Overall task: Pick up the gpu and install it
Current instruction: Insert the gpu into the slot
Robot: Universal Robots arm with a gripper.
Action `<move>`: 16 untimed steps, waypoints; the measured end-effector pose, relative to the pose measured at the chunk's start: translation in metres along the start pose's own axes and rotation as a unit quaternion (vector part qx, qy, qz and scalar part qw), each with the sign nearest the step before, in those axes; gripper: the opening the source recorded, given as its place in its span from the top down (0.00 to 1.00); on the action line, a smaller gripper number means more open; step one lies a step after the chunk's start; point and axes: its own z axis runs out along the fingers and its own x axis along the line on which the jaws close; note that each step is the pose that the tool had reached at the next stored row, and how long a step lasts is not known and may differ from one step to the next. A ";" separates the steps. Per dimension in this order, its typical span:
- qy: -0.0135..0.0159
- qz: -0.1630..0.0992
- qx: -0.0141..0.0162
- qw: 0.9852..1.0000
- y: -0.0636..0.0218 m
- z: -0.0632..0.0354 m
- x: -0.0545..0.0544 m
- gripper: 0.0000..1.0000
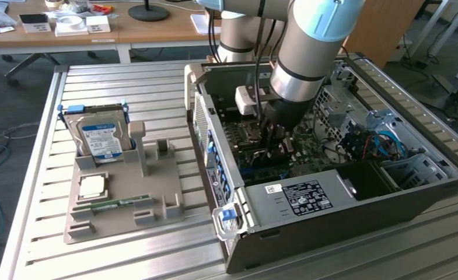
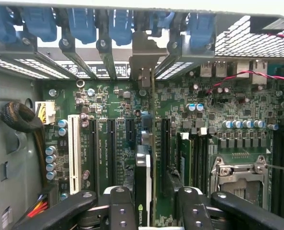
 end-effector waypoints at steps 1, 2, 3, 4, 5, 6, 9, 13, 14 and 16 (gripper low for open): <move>0.000 0.000 0.000 1.000 0.0000 0.0000 0.000 0.60; 0.000 0.000 0.000 1.000 0.0000 0.0000 0.000 0.60; 0.000 0.000 0.000 1.000 0.0000 0.0000 0.000 0.60; 0.000 0.000 0.000 1.000 0.0000 0.0000 0.000 0.60; 0.000 0.000 0.000 1.000 0.0000 -0.0001 0.000 0.60; 0.000 0.000 0.000 1.000 0.0000 -0.0001 0.000 0.60; 0.000 0.000 0.000 1.000 0.0000 -0.0001 0.000 0.60; 0.000 0.000 0.000 1.000 0.0000 -0.0002 0.000 0.73; 0.000 0.000 0.000 1.000 0.0000 -0.0002 0.000 0.73; 0.000 0.000 0.000 1.000 0.0000 -0.0002 0.000 0.73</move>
